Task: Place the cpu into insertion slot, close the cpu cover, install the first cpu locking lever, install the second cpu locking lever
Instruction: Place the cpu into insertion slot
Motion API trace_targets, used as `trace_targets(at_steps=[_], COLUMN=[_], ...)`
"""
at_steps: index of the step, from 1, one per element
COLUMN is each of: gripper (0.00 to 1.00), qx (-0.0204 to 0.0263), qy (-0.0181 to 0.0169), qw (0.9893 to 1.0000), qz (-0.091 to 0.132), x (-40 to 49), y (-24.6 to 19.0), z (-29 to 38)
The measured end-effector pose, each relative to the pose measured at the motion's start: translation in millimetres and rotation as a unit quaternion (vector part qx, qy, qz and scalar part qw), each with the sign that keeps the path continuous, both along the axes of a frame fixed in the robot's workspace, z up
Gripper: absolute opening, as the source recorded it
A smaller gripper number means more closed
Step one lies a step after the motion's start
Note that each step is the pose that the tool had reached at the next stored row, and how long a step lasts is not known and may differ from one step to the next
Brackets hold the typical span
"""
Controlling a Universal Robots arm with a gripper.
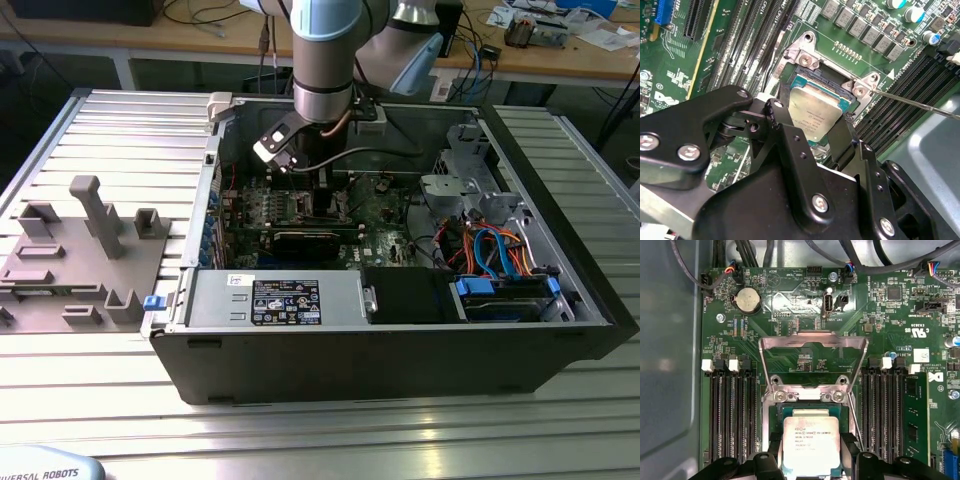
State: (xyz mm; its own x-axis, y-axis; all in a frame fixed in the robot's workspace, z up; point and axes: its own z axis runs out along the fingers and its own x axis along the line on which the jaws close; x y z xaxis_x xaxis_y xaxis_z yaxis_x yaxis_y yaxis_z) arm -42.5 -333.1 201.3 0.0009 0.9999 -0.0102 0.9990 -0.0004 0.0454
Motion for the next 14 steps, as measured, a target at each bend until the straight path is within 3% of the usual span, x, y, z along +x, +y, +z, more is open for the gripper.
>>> trace_targets(at_steps=[14], gripper=[0.54], qx=[-0.0001], qy=[0.0], qw=[0.9998], qz=[-0.018], x=[0.0], y=[0.9], z=[-3.7])
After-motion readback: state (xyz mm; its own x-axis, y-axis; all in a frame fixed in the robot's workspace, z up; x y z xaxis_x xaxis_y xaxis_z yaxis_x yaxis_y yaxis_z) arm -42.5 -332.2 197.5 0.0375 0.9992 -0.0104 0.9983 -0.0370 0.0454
